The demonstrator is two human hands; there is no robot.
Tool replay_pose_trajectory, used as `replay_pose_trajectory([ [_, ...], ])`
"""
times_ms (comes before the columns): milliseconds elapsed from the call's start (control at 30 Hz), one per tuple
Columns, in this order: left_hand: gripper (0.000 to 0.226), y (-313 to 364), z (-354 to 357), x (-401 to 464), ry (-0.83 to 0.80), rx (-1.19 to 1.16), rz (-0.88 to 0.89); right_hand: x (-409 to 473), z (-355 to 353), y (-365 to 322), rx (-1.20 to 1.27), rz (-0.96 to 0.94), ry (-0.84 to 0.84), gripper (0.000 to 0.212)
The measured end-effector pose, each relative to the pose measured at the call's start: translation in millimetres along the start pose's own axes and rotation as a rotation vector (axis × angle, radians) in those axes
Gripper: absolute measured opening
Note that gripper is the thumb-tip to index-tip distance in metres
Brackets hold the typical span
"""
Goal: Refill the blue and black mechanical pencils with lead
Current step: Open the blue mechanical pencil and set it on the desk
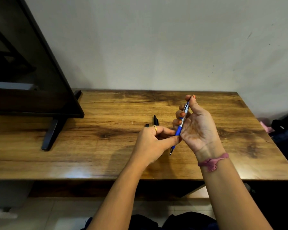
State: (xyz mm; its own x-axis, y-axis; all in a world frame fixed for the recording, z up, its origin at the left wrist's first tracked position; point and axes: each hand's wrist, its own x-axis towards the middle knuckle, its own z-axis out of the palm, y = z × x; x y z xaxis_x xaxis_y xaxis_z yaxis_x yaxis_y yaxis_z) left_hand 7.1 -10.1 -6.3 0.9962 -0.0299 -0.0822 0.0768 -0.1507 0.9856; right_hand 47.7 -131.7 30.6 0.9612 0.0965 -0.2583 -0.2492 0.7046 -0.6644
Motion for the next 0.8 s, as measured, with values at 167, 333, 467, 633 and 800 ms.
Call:
replay_pose_trajectory([
  [167,0.016,-3,3,-2,-0.030,0.004,0.005,1,-2,-6,-0.041,-0.009,0.011,0.021],
  [333,0.014,-5,5,-2,-0.014,0.029,-0.020,2,-7,-7,-0.137,-0.068,0.101,0.017],
  [467,0.013,-6,3,-1,0.047,0.043,-0.061,7,-23,-12,-0.237,-0.149,0.325,0.017],
  [633,0.015,-5,0,3,0.098,-0.019,-0.142,17,-55,-7,-0.783,-0.193,0.375,0.011],
  [800,0.015,-4,4,4,0.086,-0.024,-0.164,25,-71,-1,-1.343,-0.183,0.413,0.019],
])
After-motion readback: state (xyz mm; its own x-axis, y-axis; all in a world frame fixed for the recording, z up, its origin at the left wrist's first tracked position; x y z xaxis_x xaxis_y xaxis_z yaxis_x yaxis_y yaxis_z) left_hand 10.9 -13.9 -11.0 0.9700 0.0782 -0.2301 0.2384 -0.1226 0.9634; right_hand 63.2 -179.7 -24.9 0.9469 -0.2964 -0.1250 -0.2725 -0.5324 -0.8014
